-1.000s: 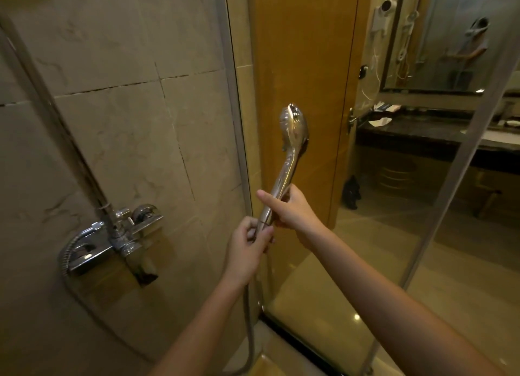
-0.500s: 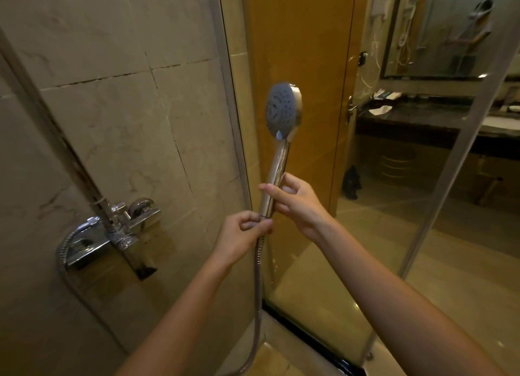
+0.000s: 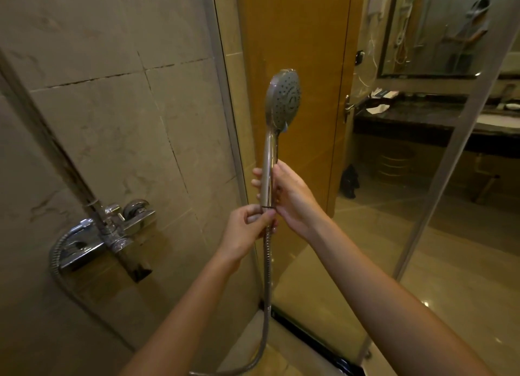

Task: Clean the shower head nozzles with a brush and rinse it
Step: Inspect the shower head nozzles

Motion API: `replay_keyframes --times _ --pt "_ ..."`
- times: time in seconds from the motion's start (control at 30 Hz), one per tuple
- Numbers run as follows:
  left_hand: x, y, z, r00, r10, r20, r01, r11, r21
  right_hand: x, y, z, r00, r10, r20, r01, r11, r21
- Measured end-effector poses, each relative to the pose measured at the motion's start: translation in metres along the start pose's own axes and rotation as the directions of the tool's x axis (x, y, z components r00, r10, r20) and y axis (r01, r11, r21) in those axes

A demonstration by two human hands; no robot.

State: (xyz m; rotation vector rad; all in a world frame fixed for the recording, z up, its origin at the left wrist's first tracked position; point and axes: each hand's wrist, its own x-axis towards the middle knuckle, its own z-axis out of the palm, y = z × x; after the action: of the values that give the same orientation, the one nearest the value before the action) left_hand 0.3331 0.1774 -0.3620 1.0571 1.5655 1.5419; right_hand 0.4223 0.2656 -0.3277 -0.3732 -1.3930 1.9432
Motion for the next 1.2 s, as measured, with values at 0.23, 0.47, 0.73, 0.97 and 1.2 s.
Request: replay_keyframes --times 0.23,0.47,0.73,0.97,1.2 --pt "-0.004 0.001 0.035 0.969 0.026 -0.247 -0.006 0.996 0.083 0.002 0.001 0.016 0.956 -0.168 -0.239 0.043 0.891 -0.451" --pt "-0.006 0.005 0.031 0.970 0.042 -0.240 -0.040 0.999 0.016 -0.007 -0.015 0.005 0.959 -0.220 -0.179 0.133 0.907 -0.400" --pt "0.001 0.009 0.019 0.995 -0.101 -0.025 0.099 0.993 -0.058 -0.006 -0.023 0.003 0.994 -0.059 -0.096 0.042 0.985 -0.169" --pt "-0.003 0.006 0.019 0.998 -0.069 -0.004 0.069 0.997 -0.044 -0.007 -0.033 0.002 0.996 -0.087 -0.026 0.076 0.954 -0.291" --pt "-0.004 0.010 0.018 1.000 -0.020 -0.014 0.018 0.991 -0.132 -0.007 -0.039 -0.006 0.999 -0.041 0.025 0.041 0.999 0.002"
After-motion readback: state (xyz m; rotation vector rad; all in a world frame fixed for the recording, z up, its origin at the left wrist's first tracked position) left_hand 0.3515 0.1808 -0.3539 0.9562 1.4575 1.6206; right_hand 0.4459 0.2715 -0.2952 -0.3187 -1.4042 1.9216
